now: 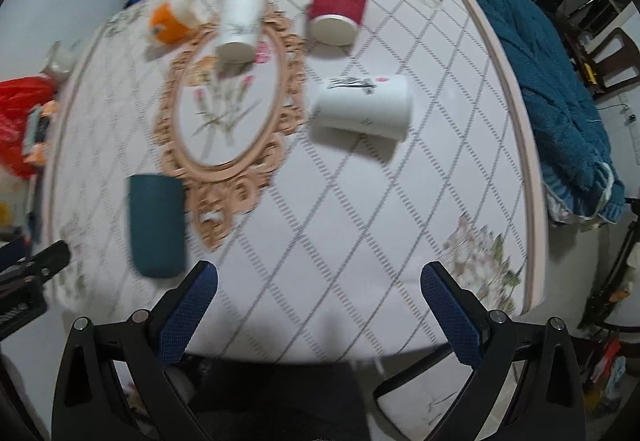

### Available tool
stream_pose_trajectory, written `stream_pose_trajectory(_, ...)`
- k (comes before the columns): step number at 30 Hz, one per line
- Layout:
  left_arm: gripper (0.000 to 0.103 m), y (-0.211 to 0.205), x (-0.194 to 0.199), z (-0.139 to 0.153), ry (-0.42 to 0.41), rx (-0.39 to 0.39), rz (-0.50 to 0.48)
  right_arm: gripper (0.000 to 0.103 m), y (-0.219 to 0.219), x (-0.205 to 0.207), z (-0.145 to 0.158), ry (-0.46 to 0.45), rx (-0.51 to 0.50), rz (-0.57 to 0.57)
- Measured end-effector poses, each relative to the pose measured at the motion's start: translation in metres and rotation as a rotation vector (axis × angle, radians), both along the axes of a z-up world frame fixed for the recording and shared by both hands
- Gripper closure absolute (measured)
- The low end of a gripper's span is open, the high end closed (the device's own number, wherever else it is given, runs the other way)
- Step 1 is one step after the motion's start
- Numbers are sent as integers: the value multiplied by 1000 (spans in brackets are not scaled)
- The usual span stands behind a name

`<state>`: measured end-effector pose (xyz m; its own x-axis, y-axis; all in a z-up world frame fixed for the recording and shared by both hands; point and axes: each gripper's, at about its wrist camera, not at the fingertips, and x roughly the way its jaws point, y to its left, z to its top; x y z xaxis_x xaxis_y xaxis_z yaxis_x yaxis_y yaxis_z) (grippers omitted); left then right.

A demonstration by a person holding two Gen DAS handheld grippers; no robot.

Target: Flip cup upside down

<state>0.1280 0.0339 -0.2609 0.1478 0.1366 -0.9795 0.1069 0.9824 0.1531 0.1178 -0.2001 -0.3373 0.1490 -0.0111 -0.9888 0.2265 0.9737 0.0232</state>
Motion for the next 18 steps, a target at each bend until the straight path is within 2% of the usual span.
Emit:
stream_pose_trajectory(9,13,36,-21,13,-45,-1,-11,0,55,-20,33,-51,55,4)
stream_pose_trajectory(18,13,70,-23,13,-61,-20,8,0,97,-18,39,-60,48,27)
